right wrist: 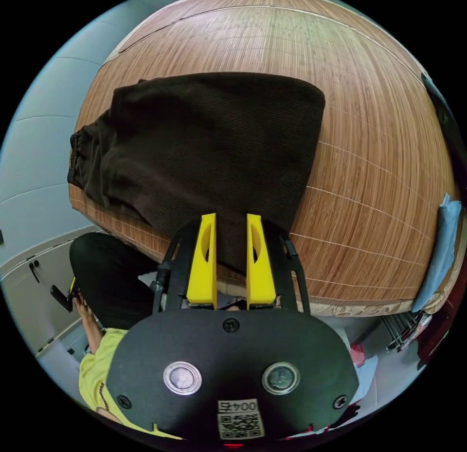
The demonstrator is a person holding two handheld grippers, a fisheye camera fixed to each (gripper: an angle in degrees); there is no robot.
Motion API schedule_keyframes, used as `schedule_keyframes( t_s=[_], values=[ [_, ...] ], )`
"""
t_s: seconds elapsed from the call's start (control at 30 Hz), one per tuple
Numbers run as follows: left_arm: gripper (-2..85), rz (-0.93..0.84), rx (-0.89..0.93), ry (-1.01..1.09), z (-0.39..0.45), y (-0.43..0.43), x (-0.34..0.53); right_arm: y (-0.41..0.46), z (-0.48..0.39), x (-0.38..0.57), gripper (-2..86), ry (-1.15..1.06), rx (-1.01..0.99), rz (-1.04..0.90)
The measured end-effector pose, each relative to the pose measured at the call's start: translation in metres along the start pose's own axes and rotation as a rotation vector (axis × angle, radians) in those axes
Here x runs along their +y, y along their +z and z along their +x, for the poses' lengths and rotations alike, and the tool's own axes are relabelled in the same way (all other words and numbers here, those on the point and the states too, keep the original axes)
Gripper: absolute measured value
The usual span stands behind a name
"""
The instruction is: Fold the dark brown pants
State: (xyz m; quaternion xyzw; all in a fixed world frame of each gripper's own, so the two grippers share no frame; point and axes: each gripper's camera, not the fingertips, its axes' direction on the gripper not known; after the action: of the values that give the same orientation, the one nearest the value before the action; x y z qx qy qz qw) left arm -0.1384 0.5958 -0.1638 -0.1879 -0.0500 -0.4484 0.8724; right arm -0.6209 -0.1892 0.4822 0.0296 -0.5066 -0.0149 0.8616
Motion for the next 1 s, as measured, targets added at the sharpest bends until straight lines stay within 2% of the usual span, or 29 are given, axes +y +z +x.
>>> schedule_keyframes(
  t_s=[0.3, 0.47, 0.73, 1.0],
  values=[
    [0.1, 0.033, 0.005, 0.127, 0.045, -0.003, -0.045, 0.013, -0.045, -0.02, 10.2, -0.086, 0.159, -0.005],
    [0.2, -0.033, 0.103, 0.197, 0.073, 0.058, -0.082, 0.014, -0.048, -0.029, 10.1, -0.092, 0.141, -0.008],
    [0.7, -0.156, 0.157, 0.336, 0.127, 0.168, -0.166, 0.018, -0.064, -0.045, 8.6, -0.125, 0.18, -0.06],
    [2.7, -0.161, 0.221, 0.256, 0.134, 0.227, -0.23, 0.018, -0.065, -0.053, 9.0, -0.076, 0.142, -0.1]
  ],
)
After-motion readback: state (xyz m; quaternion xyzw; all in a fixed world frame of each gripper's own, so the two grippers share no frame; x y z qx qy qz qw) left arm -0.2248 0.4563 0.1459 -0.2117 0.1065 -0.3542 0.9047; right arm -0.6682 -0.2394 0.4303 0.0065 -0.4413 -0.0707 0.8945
